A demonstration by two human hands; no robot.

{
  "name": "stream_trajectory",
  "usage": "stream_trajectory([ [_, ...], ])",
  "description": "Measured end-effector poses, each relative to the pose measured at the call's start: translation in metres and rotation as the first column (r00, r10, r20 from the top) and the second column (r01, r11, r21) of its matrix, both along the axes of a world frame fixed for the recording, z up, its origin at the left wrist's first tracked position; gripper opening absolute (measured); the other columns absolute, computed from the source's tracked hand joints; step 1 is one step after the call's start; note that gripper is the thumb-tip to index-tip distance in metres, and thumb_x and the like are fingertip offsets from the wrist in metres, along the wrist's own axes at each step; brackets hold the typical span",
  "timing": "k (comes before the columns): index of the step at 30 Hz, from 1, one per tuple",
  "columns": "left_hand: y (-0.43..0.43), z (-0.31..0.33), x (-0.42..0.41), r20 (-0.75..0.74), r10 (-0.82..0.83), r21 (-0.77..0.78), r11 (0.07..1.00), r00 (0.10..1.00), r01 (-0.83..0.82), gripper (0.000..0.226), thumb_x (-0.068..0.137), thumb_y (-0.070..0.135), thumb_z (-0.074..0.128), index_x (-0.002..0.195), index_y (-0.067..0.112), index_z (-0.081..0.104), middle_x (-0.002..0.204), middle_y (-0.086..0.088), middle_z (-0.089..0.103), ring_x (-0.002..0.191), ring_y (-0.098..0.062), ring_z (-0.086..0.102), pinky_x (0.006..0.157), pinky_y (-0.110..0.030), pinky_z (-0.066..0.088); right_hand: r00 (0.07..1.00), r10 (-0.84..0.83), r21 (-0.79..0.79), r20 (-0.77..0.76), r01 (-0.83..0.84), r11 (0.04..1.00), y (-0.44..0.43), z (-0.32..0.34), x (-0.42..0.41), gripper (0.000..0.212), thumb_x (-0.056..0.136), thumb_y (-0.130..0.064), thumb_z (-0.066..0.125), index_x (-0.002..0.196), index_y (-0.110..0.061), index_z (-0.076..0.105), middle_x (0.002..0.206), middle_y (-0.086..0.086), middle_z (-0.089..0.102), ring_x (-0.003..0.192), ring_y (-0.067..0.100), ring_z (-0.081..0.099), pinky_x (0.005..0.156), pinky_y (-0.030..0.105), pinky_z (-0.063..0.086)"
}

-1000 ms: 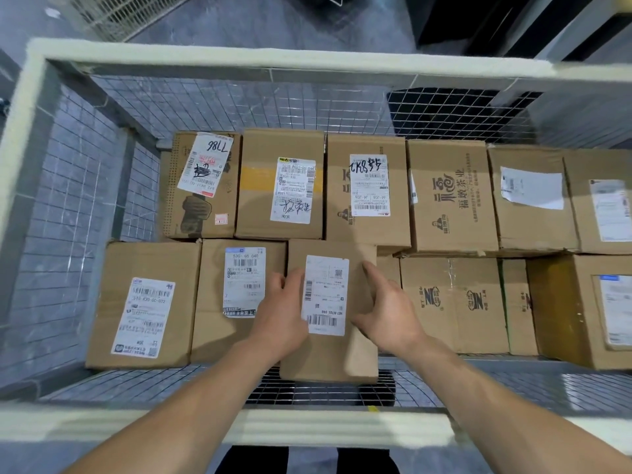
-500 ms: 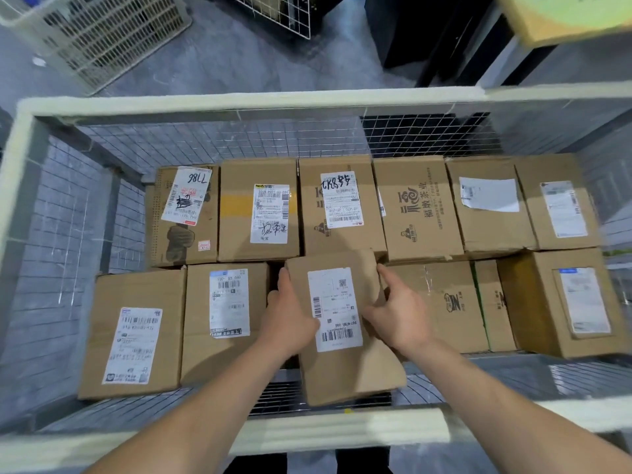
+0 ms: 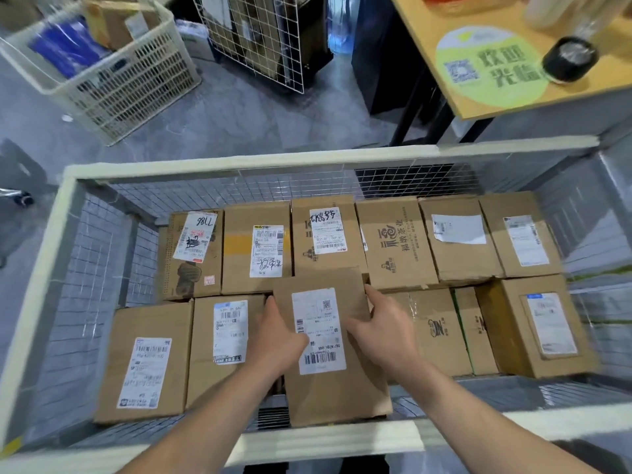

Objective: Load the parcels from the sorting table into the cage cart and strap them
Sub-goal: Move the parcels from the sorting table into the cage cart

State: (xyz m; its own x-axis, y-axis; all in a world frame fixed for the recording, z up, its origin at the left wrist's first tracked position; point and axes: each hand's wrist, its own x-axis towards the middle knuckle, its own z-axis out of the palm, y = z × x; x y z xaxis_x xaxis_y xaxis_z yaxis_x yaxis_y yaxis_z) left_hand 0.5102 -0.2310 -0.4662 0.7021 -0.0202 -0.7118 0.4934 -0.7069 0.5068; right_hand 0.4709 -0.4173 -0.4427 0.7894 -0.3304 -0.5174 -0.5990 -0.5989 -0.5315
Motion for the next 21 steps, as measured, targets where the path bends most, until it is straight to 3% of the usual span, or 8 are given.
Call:
stream_trajectory([
  [6, -0.003, -0.004, 0.004, -0.008, -0.034, 0.006, 0.999, 0.999, 0.034, 0.068, 0.080, 0.020, 0.066, 0.140, 0.029, 0.036, 0.132, 0.000, 0.054, 0.106, -0.016, 0.058, 0.069, -0.025, 0.044, 0.995, 0.007, 0.016, -0.102, -0.005, 1.000, -0.003, -0.012, 0.000, 0.044, 0.084, -0.033, 0.062, 0.127, -0.036, 0.053, 0.105, -0.002, 0.063, 0.090, 0.021, 0.060, 0.078, 0.037, 0.051],
  [9, -0.009, -0.010, 0.014, -0.006, -0.082, 0.019, 0.996, 0.997, 0.083, 0.055, 0.084, 0.024, 0.064, 0.133, 0.034, 0.041, 0.125, -0.003, 0.052, 0.098, -0.016, 0.057, 0.064, -0.023, 0.042, 0.984, -0.070, 0.083, -0.161, 0.084, 0.993, -0.002, -0.025, 0.002, 0.040, 0.086, -0.024, 0.058, 0.125, -0.030, 0.055, 0.104, -0.003, 0.069, 0.093, 0.023, 0.064, 0.081, 0.042, 0.055],
  [11, -0.011, -0.012, 0.024, -0.011, -0.101, 0.031, 0.994, 0.995, 0.101, 0.050, 0.083, 0.025, 0.061, 0.130, 0.034, 0.045, 0.124, -0.003, 0.054, 0.103, -0.019, 0.057, 0.073, -0.028, 0.047, 0.983, -0.099, 0.109, -0.158, 0.117, 0.987, -0.002, -0.028, 0.008, 0.041, 0.087, -0.020, 0.057, 0.128, -0.025, 0.056, 0.107, -0.001, 0.069, 0.096, 0.024, 0.065, 0.084, 0.045, 0.055],
  [13, -0.011, -0.010, 0.034, -0.007, -0.134, 0.079, 0.988, 0.991, 0.134, 0.039, 0.081, 0.023, 0.059, 0.118, 0.029, 0.052, 0.122, -0.003, 0.058, 0.105, -0.022, 0.058, 0.082, -0.034, 0.051, 0.984, -0.095, 0.134, -0.150, 0.116, 0.984, -0.004, -0.027, 0.017, 0.029, 0.088, -0.017, 0.055, 0.116, -0.023, 0.060, 0.104, -0.002, 0.069, 0.096, 0.024, 0.064, 0.086, 0.046, 0.055],
  [15, -0.009, -0.001, 0.041, 0.011, -0.158, 0.133, 0.979, 0.987, 0.155, 0.018, 0.081, 0.018, 0.057, 0.097, 0.026, 0.052, 0.114, -0.004, 0.059, 0.099, -0.024, 0.059, 0.076, -0.033, 0.051, 0.987, -0.095, 0.151, -0.130, 0.114, 0.982, -0.005, -0.022, 0.024, 0.019, 0.085, -0.018, 0.054, 0.103, -0.020, 0.059, 0.097, -0.003, 0.071, 0.092, 0.024, 0.065, 0.084, 0.046, 0.056],
  [17, -0.007, 0.011, 0.044, 0.021, -0.164, 0.151, 0.976, 0.986, 0.159, 0.019, 0.084, 0.013, 0.054, 0.079, 0.026, 0.042, 0.105, -0.004, 0.055, 0.090, -0.024, 0.057, 0.062, -0.029, 0.043, 0.990, -0.092, 0.151, -0.107, 0.107, 0.983, -0.004, -0.015, 0.030, 0.018, 0.081, -0.019, 0.054, 0.097, -0.020, 0.061, 0.088, -0.005, 0.072, 0.085, 0.022, 0.067, 0.079, 0.045, 0.057],
  [19, -0.004, 0.024, 0.045, 0.032, -0.165, 0.158, 0.975, 0.986, 0.158, 0.023, 0.084, 0.014, 0.055, 0.077, 0.027, 0.037, 0.107, -0.005, 0.053, 0.088, -0.025, 0.056, 0.062, -0.030, 0.041, 0.993, -0.084, 0.159, -0.081, 0.096, 0.983, -0.002, -0.002, 0.033, 0.017, 0.081, -0.017, 0.056, 0.095, -0.022, 0.063, 0.082, -0.008, 0.071, 0.081, 0.019, 0.066, 0.076, 0.040, 0.056],
  [21, 0.001, 0.039, 0.048, 0.046, -0.164, 0.162, 0.975, 0.985, 0.154, 0.018, 0.082, 0.018, 0.057, 0.091, 0.027, 0.044, 0.113, -0.006, 0.052, 0.090, -0.024, 0.058, 0.069, -0.032, 0.048, 0.996, -0.076, 0.175, -0.052, 0.084, 0.981, -0.001, 0.016, 0.036, 0.016, 0.080, -0.018, 0.058, 0.094, -0.026, 0.064, 0.079, -0.013, 0.070, 0.080, 0.015, 0.066, 0.073, 0.035, 0.055],
])
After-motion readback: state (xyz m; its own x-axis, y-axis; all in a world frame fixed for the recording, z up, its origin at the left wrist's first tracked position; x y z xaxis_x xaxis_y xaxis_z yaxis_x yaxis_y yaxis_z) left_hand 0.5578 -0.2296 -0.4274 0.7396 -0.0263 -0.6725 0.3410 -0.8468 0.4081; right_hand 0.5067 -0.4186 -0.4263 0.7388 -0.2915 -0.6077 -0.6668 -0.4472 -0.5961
